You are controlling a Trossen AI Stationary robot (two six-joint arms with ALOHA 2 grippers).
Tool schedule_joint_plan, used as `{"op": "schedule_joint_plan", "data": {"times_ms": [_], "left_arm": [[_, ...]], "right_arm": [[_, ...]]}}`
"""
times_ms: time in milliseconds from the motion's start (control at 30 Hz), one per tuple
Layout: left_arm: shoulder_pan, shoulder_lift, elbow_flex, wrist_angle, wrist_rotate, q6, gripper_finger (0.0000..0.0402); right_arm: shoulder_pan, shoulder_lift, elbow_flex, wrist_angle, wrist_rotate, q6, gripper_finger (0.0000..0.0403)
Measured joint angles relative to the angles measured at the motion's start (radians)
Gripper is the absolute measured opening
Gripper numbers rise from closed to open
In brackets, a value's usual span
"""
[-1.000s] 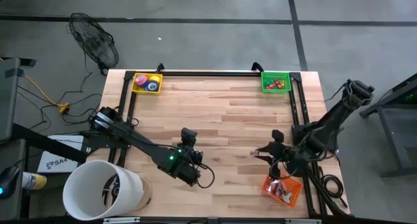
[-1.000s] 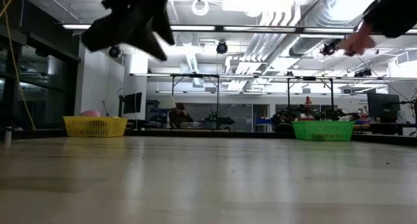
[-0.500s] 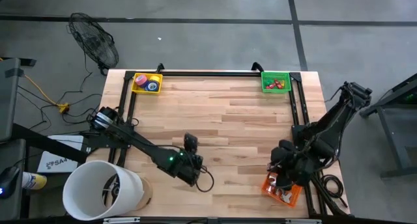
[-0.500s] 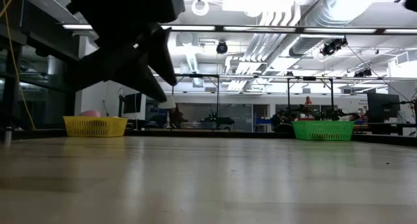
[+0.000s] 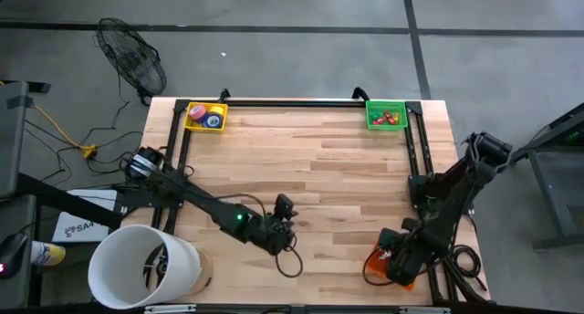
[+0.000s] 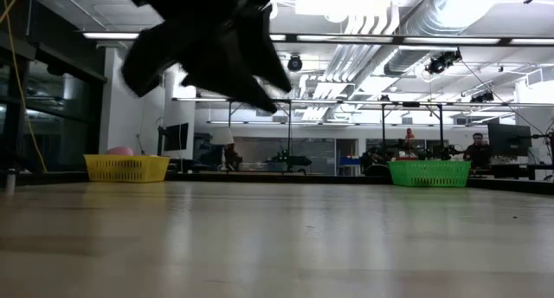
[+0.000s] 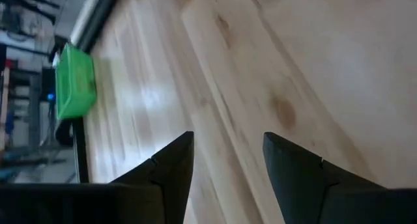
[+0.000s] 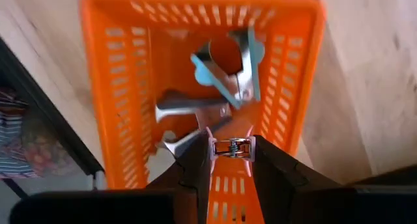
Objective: Pick and place Stapler, Stapler remover, tape
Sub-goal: Put the pink staple remover into the orange bin, then return to Home Position
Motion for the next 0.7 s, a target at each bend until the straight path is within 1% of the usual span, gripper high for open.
{"op": "schedule_joint_plan", "data": {"times_ms": [67, 133, 200, 333, 500, 567, 700], "left_arm": [[0.026, -0.011, -0.021, 0.085, 0.050, 0.029, 0.0178], [0.052, -0.042, -0.069, 0.136, 0.107, 0.057, 0.0178], [0.079, -0.065, -0.119, 0.256, 0.186, 0.075, 0.0178], [0.104, -0.154, -0.251, 0.419, 0.275, 0.078, 0.0178], [0.087, -0.288, -0.429, 0.621, 0.305, 0.078, 0.0178], [0.076, -0.338, -0.495, 0.716, 0.310, 0.083, 0.0178], [0.058, -0.435, -0.613, 0.813, 0.306, 0.093, 0.0178]], "right_arm": [[0.007, 0.014, 0.000, 0.002, -0.022, 0.013, 0.0080], [0.012, 0.021, 0.000, 0.004, -0.036, 0.030, 0.0080], [0.021, 0.021, 0.000, 0.007, -0.035, 0.034, 0.0080], [0.032, 0.021, 0.000, 0.039, -0.035, 0.058, 0.0109], [0.050, 0.020, 0.001, 0.057, -0.019, 0.068, 0.0143], [0.059, 0.020, 0.001, 0.064, 0.004, 0.073, 0.0149], [0.070, 0.020, 0.001, 0.066, 0.063, 0.074, 0.0154]]}}
